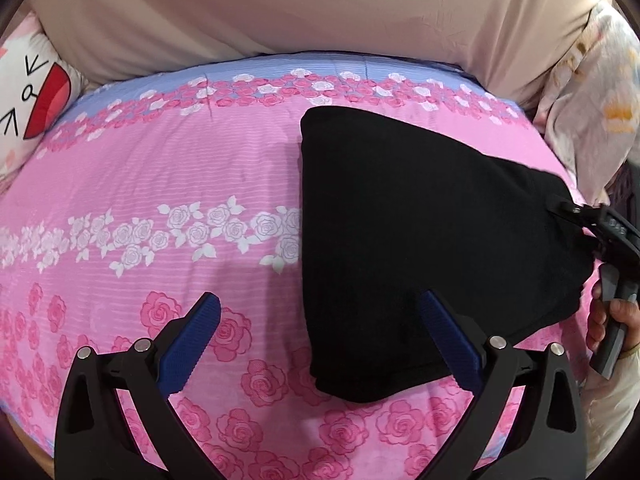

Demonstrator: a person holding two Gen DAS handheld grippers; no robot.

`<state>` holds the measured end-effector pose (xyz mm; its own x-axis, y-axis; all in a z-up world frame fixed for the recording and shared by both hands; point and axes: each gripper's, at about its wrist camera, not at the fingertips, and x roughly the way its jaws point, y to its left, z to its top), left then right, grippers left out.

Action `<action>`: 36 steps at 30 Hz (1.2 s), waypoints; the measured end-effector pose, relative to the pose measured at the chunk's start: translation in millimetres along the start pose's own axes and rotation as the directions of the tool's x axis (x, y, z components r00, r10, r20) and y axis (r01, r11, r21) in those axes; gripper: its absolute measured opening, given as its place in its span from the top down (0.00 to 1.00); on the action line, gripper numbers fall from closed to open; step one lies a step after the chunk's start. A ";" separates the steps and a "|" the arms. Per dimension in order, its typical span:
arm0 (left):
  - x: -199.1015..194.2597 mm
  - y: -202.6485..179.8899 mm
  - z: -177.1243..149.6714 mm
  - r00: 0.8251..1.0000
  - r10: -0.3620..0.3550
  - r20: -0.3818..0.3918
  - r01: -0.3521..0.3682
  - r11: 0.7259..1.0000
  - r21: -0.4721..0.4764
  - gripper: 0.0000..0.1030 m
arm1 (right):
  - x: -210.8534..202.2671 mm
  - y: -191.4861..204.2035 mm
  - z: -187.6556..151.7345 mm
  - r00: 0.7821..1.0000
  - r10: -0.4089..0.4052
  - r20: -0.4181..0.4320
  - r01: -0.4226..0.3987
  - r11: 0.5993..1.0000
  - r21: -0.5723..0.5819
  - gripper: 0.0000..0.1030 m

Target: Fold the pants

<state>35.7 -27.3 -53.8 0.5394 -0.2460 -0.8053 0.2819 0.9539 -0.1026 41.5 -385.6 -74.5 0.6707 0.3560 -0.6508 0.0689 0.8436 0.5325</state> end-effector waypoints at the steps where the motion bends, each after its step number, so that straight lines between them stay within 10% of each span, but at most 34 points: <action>1: 0.7 0.4 0.8 1.000 0.001 0.000 -0.001 1.000 0.001 0.05 | -0.9 14.4 2.6 1.000 -0.010 0.002 0.010 0.998 -0.061 0.83; 6: 4.3 2.9 10.1 0.999 -0.035 0.012 0.036 0.999 -0.017 0.05 | -37.2 15.8 17.4 0.994 0.006 0.107 0.004 0.996 -0.086 0.85; 10: 26.3 6.2 12.4 0.998 -0.064 -0.030 0.063 0.998 -0.032 0.04 | -9.7 -12.5 4.7 0.974 -0.224 0.026 0.225 0.972 -0.066 0.39; 14: 42.1 13.2 14.1 0.983 -0.171 -0.069 0.165 0.982 -0.092 0.04 | -38.0 -39.7 -25.0 0.990 -0.111 0.086 0.099 0.986 0.134 0.12; 20: 70.9 15.0 20.8 0.926 -0.378 -0.029 0.366 0.912 -0.183 0.04 | -34.1 -48.7 -46.6 0.998 0.005 0.066 -0.017 0.984 0.177 0.12; 23: 77.2 13.0 24.9 0.887 -0.462 -0.007 0.453 0.872 -0.184 0.45 | -23.0 -40.0 -44.4 0.997 0.004 0.080 -0.018 0.984 0.175 0.12; 25: 75.2 20.2 29.0 0.870 -0.493 0.001 0.483 0.852 -0.205 0.64 | -11.2 -26.9 -40.0 0.998 0.035 0.054 -0.043 0.987 0.154 0.51; 29: 44.5 39.8 39.1 0.876 -0.481 0.039 0.481 0.864 -0.149 0.73 | -13.6 22.4 -26.0 0.998 0.015 0.063 -0.019 0.997 0.074 0.64; 36: -13.4 103.4 17.1 0.952 -0.297 0.078 0.305 0.944 -0.125 0.66 | 8.6 90.3 -47.7 0.994 0.105 -0.011 -0.106 0.993 -0.058 0.55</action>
<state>71.1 71.8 -43.6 0.4917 -0.5306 -0.6904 0.3316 0.8473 -0.4149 18.3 -287.2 -57.7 0.6659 0.4474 -0.5969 -0.0453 0.8230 0.5663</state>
